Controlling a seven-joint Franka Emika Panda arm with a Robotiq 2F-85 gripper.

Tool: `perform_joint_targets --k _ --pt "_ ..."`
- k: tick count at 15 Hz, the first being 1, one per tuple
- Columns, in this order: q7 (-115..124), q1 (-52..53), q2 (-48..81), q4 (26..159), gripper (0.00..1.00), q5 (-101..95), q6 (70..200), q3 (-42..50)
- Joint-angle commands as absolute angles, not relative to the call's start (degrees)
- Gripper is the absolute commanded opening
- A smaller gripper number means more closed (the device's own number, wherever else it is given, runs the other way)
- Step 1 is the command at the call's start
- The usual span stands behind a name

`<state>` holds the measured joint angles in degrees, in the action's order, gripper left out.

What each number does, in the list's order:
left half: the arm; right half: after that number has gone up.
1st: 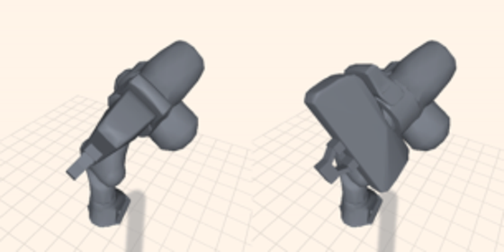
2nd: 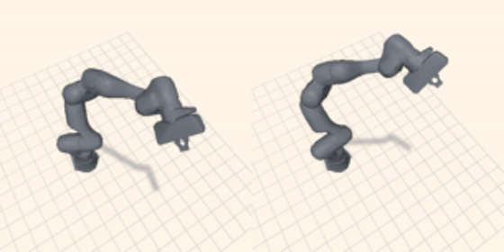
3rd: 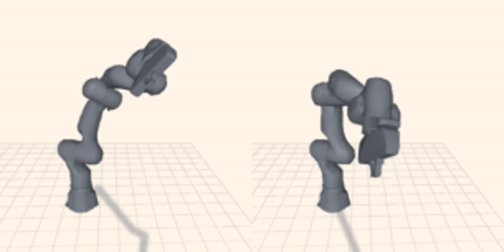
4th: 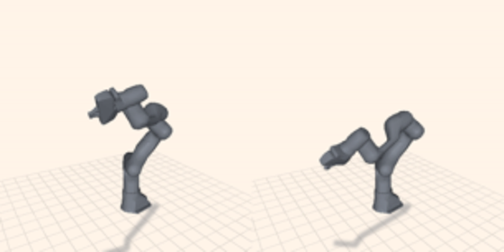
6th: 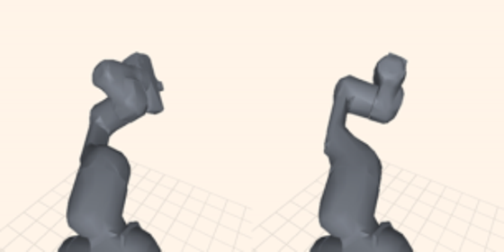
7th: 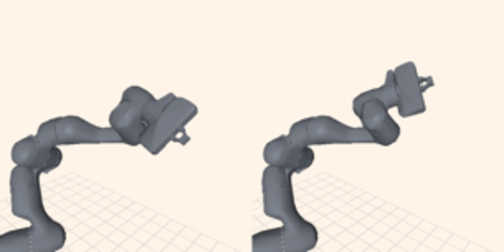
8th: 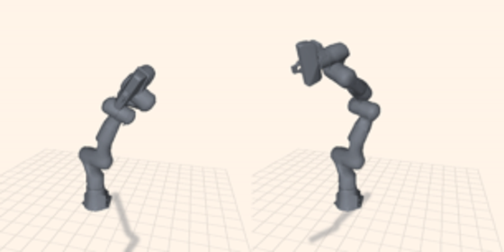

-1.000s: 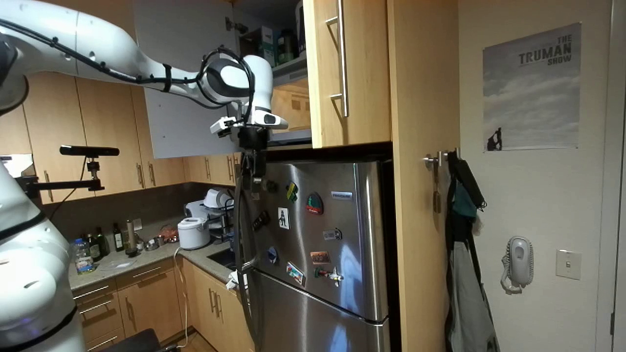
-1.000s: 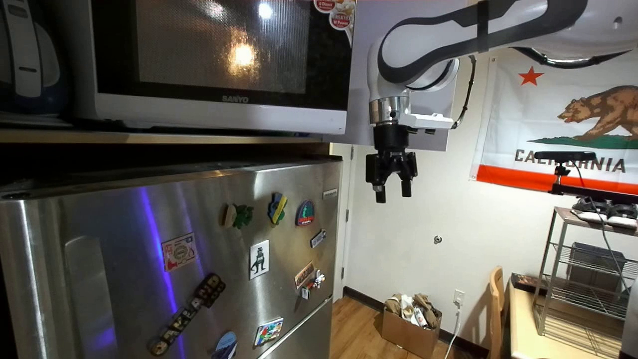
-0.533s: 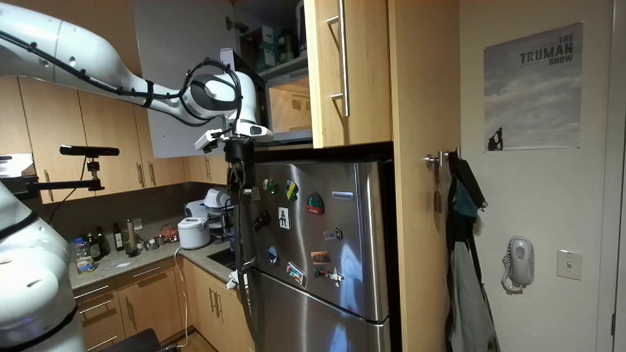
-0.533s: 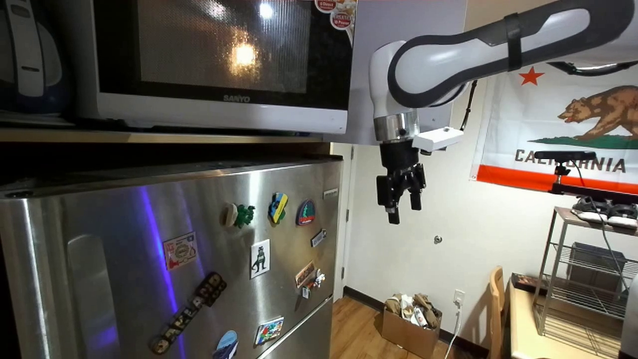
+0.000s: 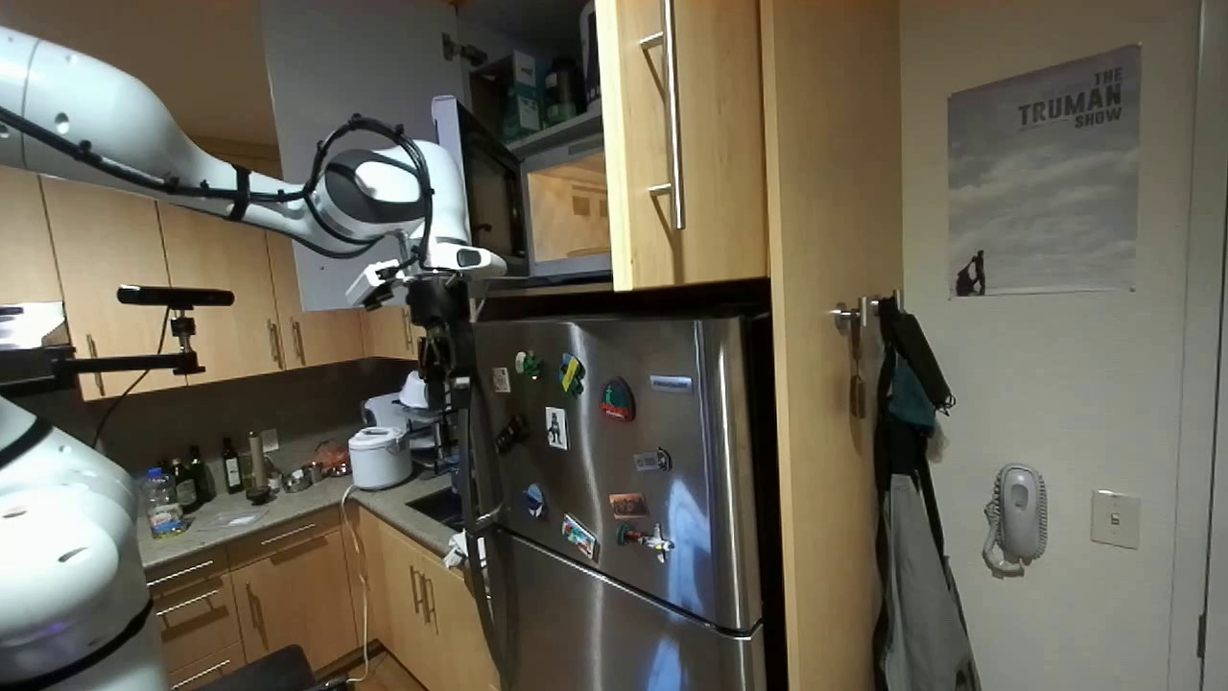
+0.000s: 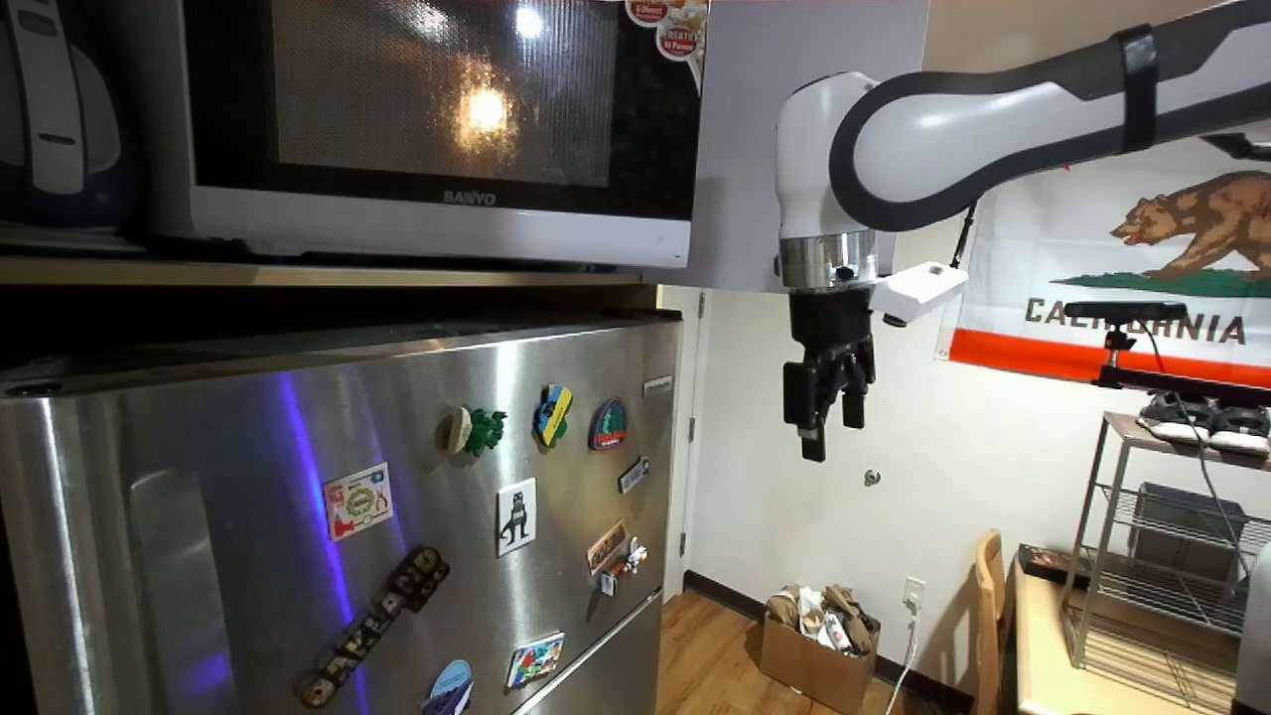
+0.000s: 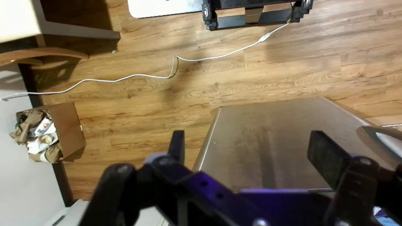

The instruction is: Close the microwave door

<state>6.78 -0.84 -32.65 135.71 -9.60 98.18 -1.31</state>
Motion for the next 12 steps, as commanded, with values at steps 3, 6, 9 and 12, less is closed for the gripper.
perform_joint_targets --k 3,6,9,12 --pt "5.9 1.1 -38.4 141.6 1.00 -14.5 102.8 -4.9" --pt "5.5 3.1 -40.7 143.9 1.00 -16.7 105.6 -6.8" --pt "5.4 4.9 -42.6 145.7 1.00 -18.2 108.0 -8.5" --pt "5.5 6.3 -43.8 146.7 1.00 -19.2 109.5 -9.8"
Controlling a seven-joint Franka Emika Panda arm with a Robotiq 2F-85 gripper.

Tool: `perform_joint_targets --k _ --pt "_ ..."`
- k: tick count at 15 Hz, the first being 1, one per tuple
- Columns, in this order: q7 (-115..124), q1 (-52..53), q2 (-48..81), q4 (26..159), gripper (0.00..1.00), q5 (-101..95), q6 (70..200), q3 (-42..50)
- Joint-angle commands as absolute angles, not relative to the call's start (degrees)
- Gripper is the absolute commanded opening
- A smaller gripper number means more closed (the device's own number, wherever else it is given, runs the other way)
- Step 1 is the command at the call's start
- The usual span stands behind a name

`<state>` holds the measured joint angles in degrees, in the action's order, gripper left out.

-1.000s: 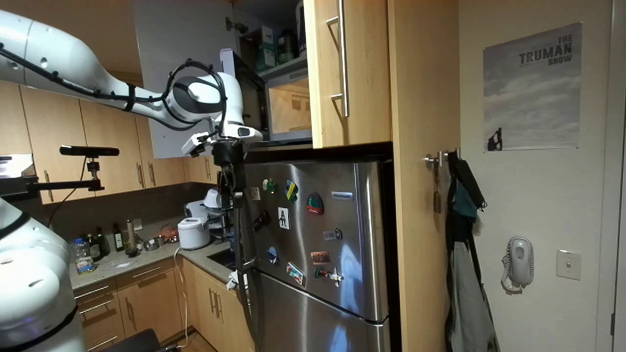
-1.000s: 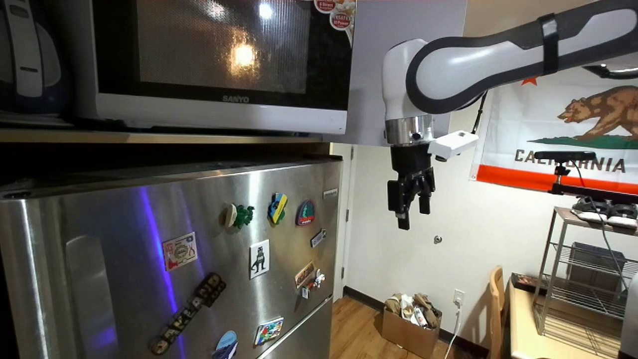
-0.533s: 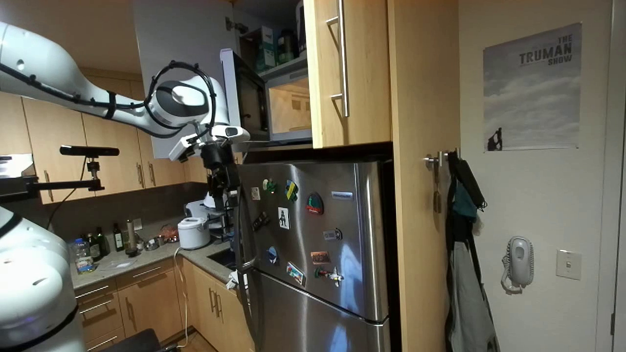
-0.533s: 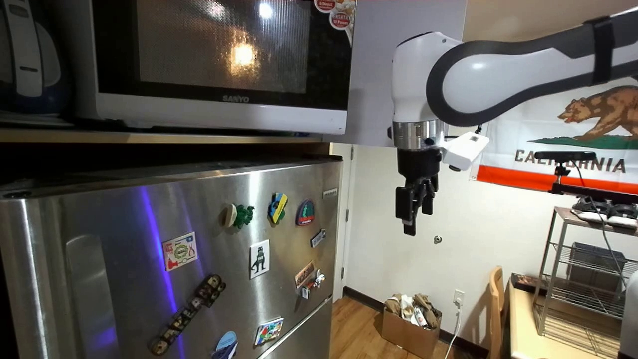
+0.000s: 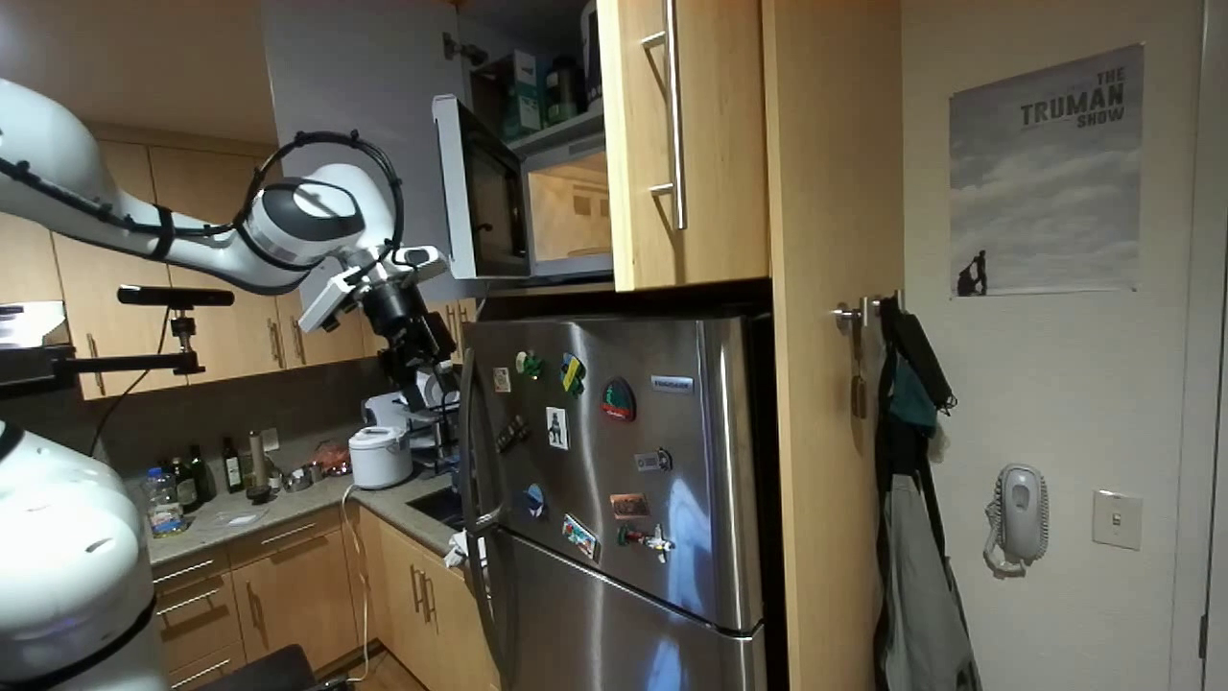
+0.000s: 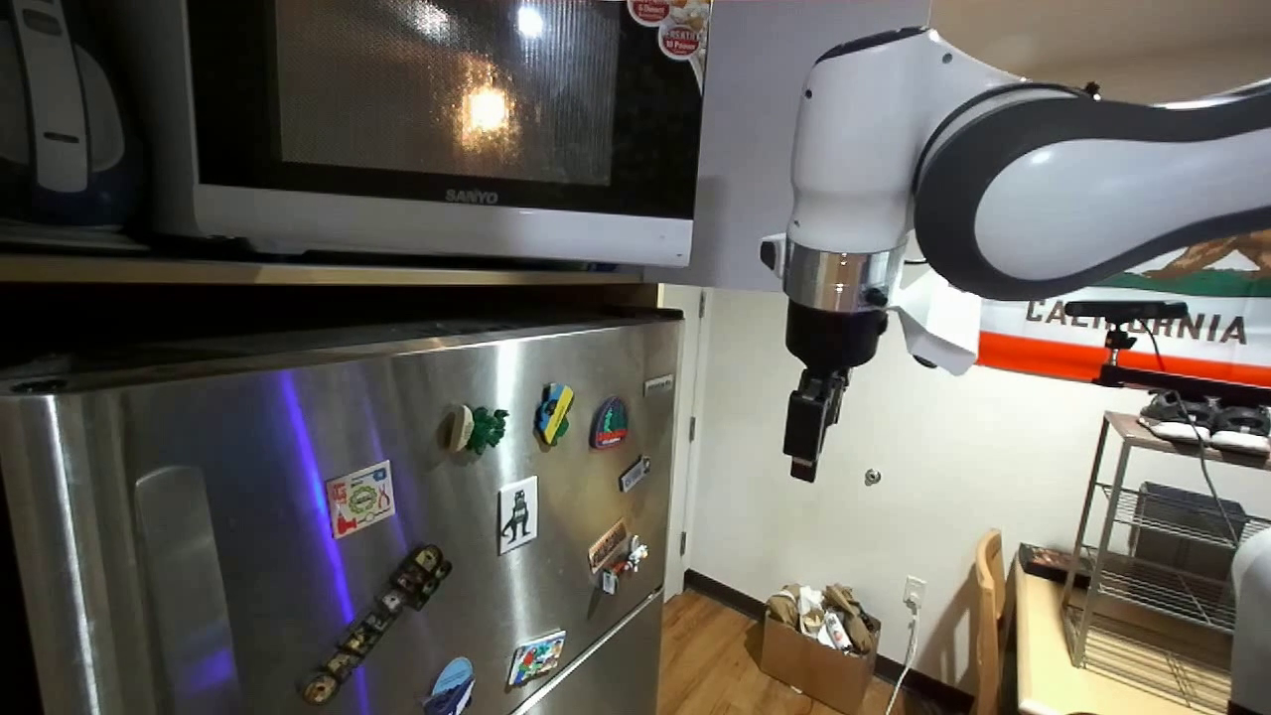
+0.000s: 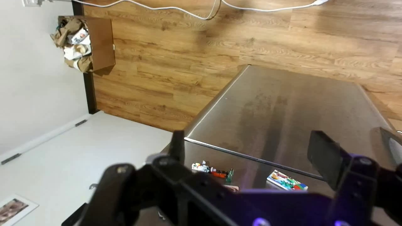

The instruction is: Close the microwave door

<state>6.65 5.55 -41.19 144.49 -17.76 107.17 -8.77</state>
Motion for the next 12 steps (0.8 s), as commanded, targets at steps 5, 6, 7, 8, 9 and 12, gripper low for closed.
perform_joint_targets --k 5,6,7,8,9,12 --pt "4.0 7.0 -44.1 147.3 1.00 -23.5 111.6 -11.4" --pt "3.5 7.1 -44.3 147.6 1.00 -25.3 112.1 -11.7" --pt "3.1 7.2 -44.5 148.0 1.00 -27.4 112.9 -12.2" --pt "2.4 7.5 -44.7 148.4 1.00 -29.2 113.6 -12.5" --pt "2.6 7.6 -45.0 148.9 1.00 -30.8 114.7 -12.9" --pt "3.5 7.6 -43.5 147.6 1.00 -30.9 114.2 -12.7"
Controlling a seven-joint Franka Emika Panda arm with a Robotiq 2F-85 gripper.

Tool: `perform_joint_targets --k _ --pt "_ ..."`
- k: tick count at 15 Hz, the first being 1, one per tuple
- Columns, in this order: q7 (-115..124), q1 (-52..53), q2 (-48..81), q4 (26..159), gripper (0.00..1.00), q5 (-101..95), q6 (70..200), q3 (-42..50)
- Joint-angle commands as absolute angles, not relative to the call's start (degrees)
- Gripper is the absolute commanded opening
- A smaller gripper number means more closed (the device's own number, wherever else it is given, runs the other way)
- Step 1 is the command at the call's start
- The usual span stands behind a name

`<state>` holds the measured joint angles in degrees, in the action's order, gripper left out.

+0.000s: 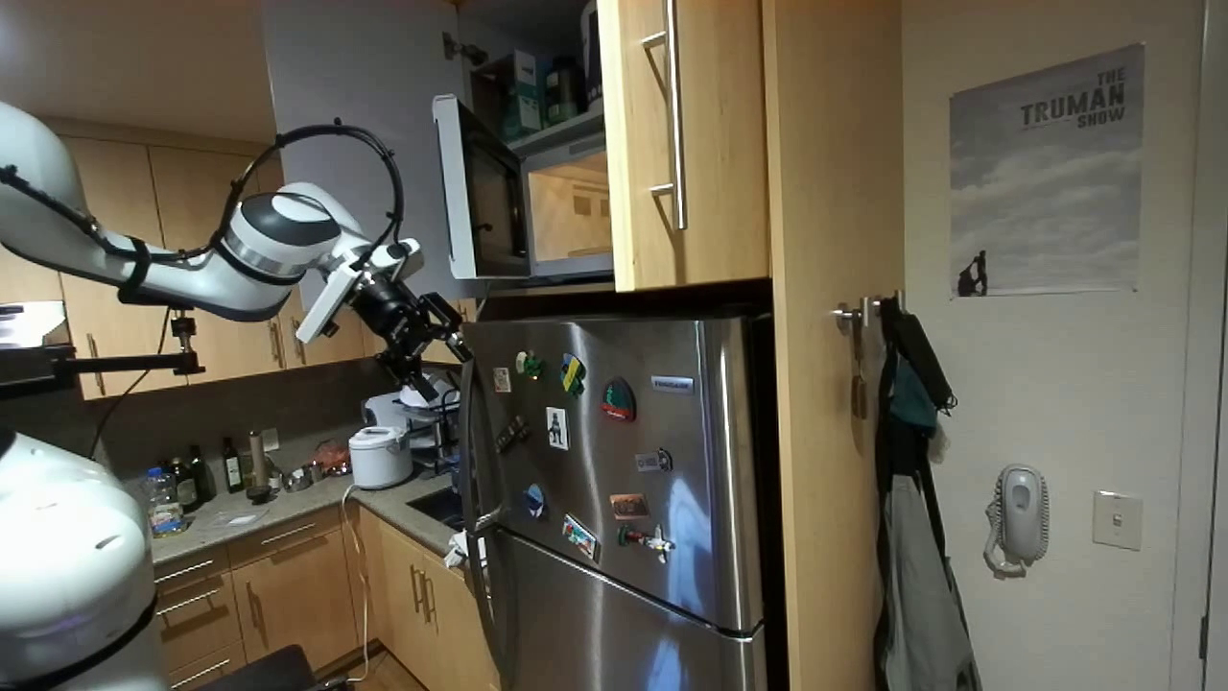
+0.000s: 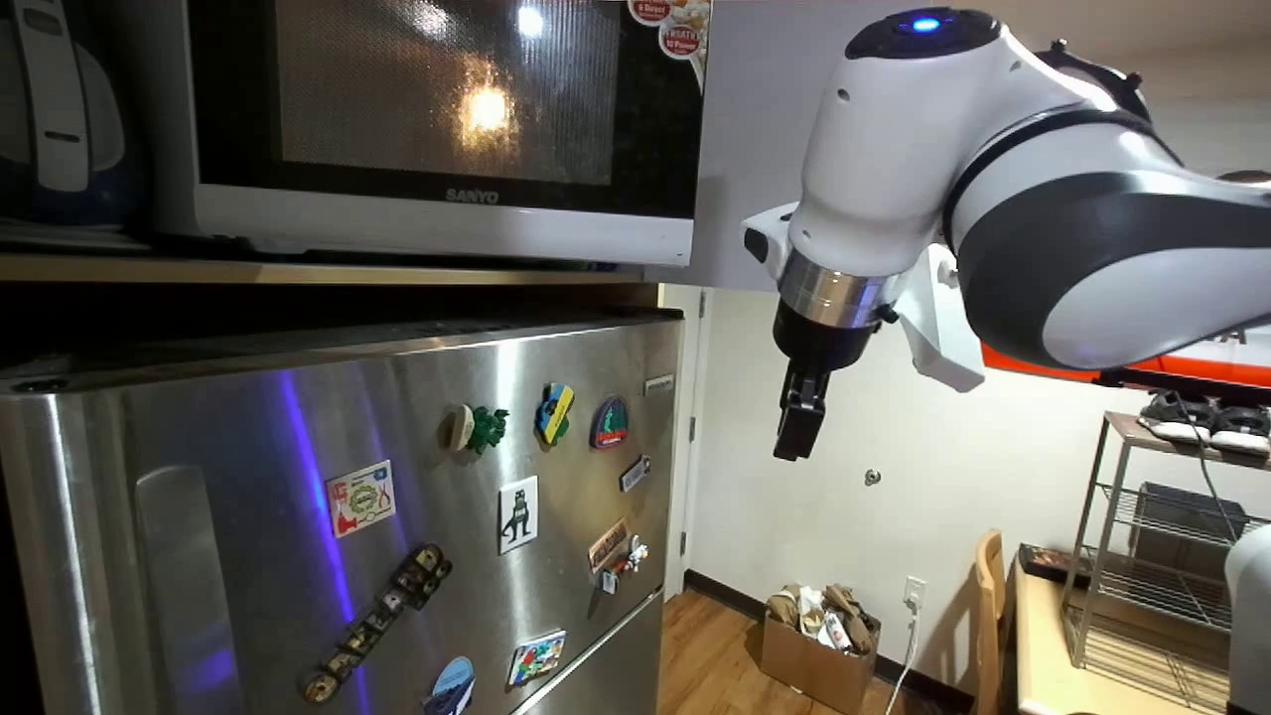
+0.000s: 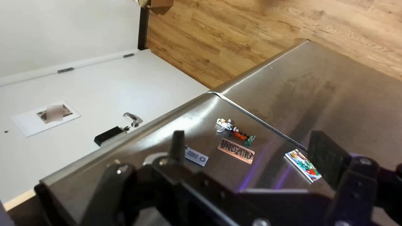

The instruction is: Close the microwave door

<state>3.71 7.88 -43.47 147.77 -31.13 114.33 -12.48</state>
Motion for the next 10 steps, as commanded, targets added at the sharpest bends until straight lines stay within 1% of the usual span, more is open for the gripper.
perform_joint_targets --k 1,5,7,10 --pt "3.5 7.8 -43.7 148.0 1.00 -31.5 114.7 -12.8" --pt "3.5 7.9 -44.4 148.3 1.00 -32.0 114.8 -12.8" --pt "2.8 7.2 -42.1 147.6 1.00 -31.1 114.2 -11.6" --pt "1.8 8.6 -38.4 147.4 1.00 -27.9 116.6 -10.5"
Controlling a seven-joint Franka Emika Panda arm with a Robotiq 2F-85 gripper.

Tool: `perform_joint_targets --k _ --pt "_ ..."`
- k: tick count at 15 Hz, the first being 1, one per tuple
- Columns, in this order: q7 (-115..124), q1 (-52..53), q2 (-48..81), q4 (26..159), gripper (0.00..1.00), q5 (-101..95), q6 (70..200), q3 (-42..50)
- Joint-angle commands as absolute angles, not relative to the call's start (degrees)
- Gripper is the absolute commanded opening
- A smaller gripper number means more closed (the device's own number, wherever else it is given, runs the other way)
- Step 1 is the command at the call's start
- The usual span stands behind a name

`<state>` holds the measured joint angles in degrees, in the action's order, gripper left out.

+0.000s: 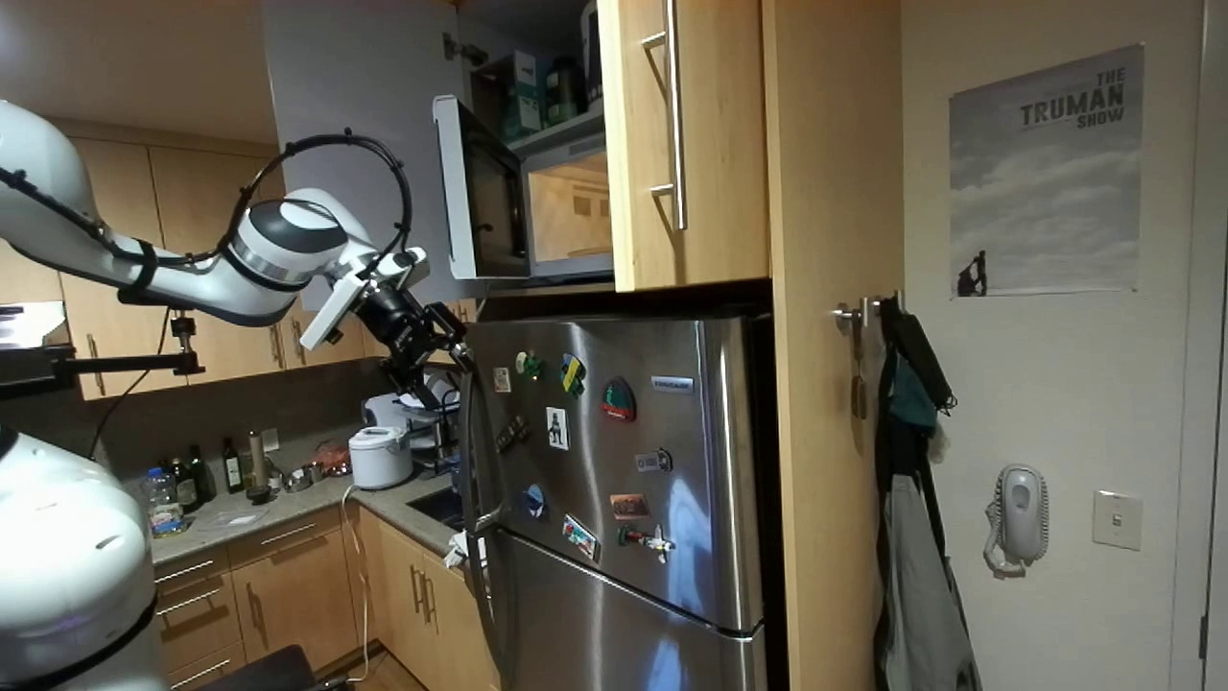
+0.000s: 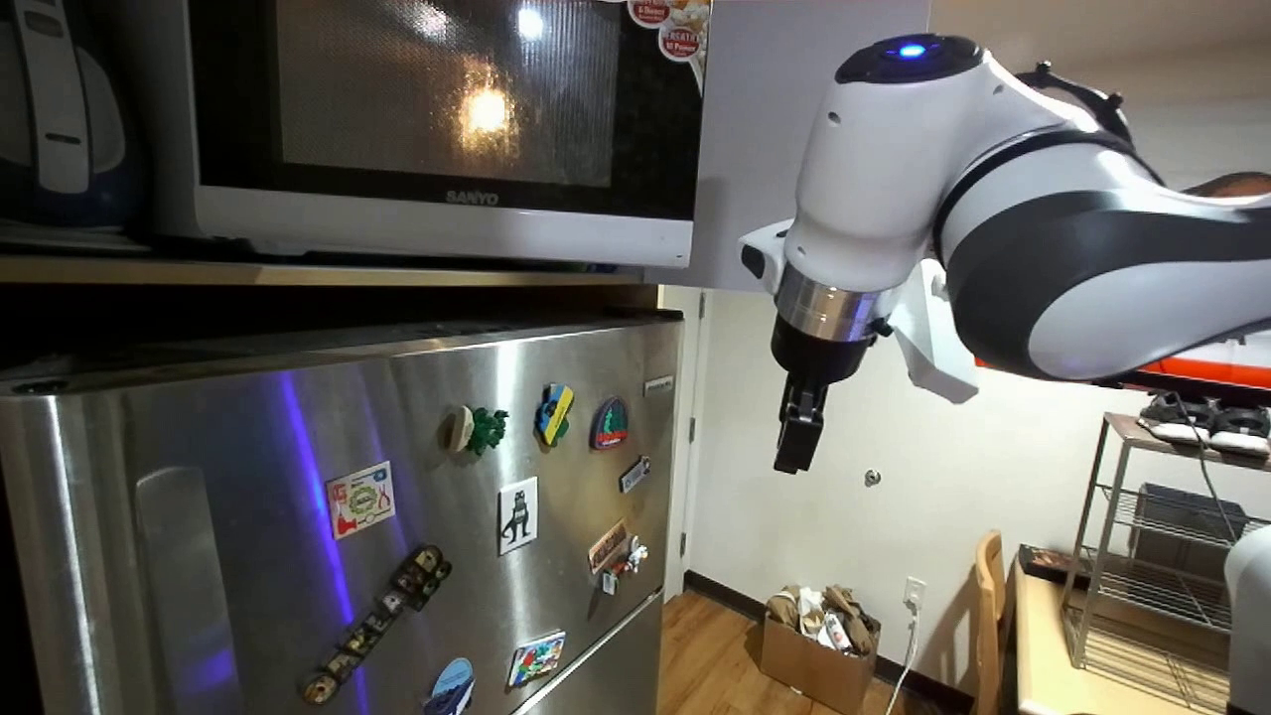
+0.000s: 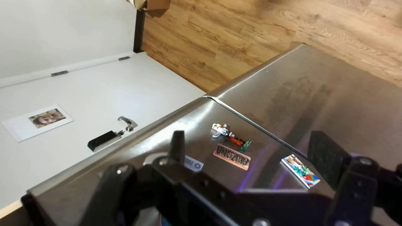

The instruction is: Close the microwave door

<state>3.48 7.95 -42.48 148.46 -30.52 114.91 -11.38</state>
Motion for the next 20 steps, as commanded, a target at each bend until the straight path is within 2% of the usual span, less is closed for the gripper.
perform_joint_targets --k 1,10,20 --pt "1.7 8.8 -37.1 147.1 1.00 -27.2 117.2 -10.6" --pt "1.7 10.1 -30.9 146.1 1.00 -26.2 119.8 -12.3" --pt "2.2 13.7 -31.5 145.7 1.00 -32.7 119.4 -19.8"
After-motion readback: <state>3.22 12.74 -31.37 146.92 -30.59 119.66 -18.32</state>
